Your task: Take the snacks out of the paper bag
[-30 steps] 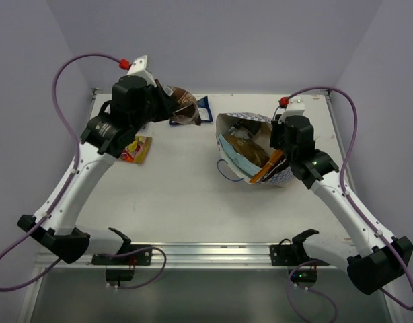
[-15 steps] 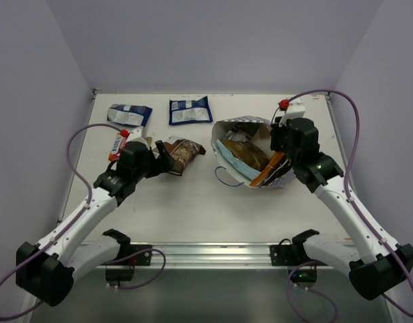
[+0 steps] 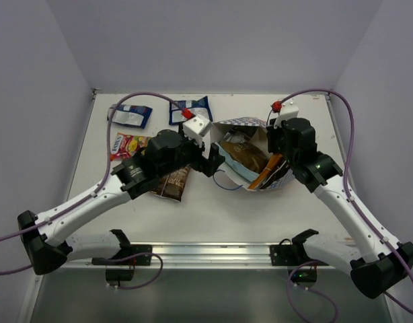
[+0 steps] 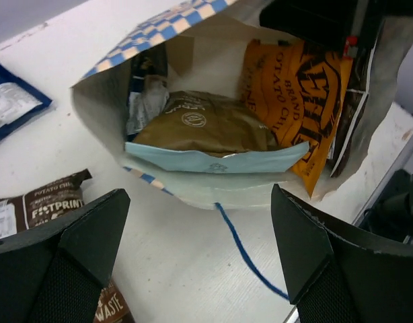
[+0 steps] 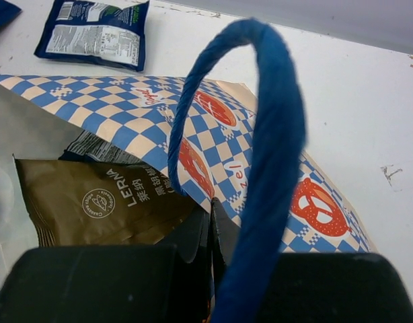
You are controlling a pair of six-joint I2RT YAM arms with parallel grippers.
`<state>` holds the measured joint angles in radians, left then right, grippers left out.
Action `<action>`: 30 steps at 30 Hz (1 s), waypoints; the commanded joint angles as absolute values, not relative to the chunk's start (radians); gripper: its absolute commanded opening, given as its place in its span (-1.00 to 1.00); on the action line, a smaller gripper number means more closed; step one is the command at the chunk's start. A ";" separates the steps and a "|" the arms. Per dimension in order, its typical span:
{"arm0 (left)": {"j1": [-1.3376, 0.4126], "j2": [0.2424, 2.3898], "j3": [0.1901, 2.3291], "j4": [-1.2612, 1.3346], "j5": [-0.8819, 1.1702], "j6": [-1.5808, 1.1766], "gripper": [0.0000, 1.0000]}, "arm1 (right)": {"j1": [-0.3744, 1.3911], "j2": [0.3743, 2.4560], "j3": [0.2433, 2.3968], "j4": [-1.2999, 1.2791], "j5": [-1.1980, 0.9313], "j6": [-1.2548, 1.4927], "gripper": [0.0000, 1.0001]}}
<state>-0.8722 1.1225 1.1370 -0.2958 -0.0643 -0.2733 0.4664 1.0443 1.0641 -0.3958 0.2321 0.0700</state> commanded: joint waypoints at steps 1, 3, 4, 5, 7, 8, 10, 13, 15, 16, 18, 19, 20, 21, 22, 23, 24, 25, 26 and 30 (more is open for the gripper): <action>-0.928 1.212 1.201 -0.236 -0.103 -0.082 0.85 | 0.479 1.054 1.108 -0.428 0.184 0.049 -1.00; -0.960 1.238 1.215 -0.186 -0.098 -0.002 0.79 | 0.480 1.054 1.111 -0.430 0.175 0.035 -1.00; -0.965 1.261 1.218 -0.169 -0.092 0.056 0.77 | 0.482 1.054 1.114 -0.437 0.169 0.025 -1.00; -0.968 1.273 1.221 -0.154 -0.072 0.072 0.75 | 0.482 1.054 1.118 -0.443 0.167 0.022 -1.00; -0.968 1.314 1.220 -0.114 -0.055 0.109 0.73 | 0.482 1.055 1.132 -0.454 0.167 0.012 -1.00; -0.968 1.328 1.221 -0.106 -0.049 0.136 0.72 | 0.482 1.055 1.140 -0.459 0.164 0.011 -1.00; -0.968 1.368 1.221 -0.081 -0.060 0.173 0.70 | 0.482 1.055 1.160 -0.469 0.156 0.009 -1.00; -0.966 1.403 1.200 -0.029 -0.089 0.216 0.63 | 0.480 1.055 1.180 -0.479 0.146 0.008 -1.00; -0.963 1.422 1.183 0.009 -0.118 0.229 0.60 | 0.482 1.058 1.189 -0.483 0.138 0.008 -1.00; -0.960 1.440 1.178 0.027 -0.124 0.233 0.58 | 0.482 1.060 1.192 -0.486 0.134 0.008 -1.00; -0.945 1.459 1.172 0.052 -0.129 0.230 0.57 | 0.482 1.062 1.193 -0.488 0.120 -0.024 -1.00; -0.939 1.471 1.169 0.061 -0.124 0.226 0.57 | 0.482 1.062 1.193 -0.488 0.117 -0.025 -1.00; -0.930 1.477 1.161 0.074 -0.124 0.222 0.56 | 0.482 1.060 1.192 -0.488 0.115 -0.025 -1.00; -0.925 1.482 1.155 0.102 -0.123 0.221 0.55 | 0.482 1.060 1.192 -0.486 0.112 -0.025 -1.00; -0.920 1.497 1.154 0.112 -0.124 0.219 0.54 | 0.482 1.060 1.193 -0.489 0.110 -0.023 -1.00; -0.914 1.506 1.157 0.117 -0.127 0.218 0.52 | 0.482 1.061 1.200 -0.494 0.109 -0.021 -1.00; -0.913 1.517 1.161 0.121 -0.130 0.213 0.52 | 0.482 1.065 1.204 -0.498 0.107 -0.018 -1.00; -0.908 1.537 1.166 0.124 -0.135 0.204 0.52 | 0.482 1.065 1.209 -0.508 0.100 -0.015 -1.00; -0.905 1.545 1.166 0.142 -0.153 0.196 0.52 | 0.482 1.065 1.213 -0.509 0.095 -0.015 -1.00; -0.891 1.574 1.151 0.210 -0.205 0.192 0.51 | 0.483 1.060 1.209 -0.509 0.075 -0.012 -1.00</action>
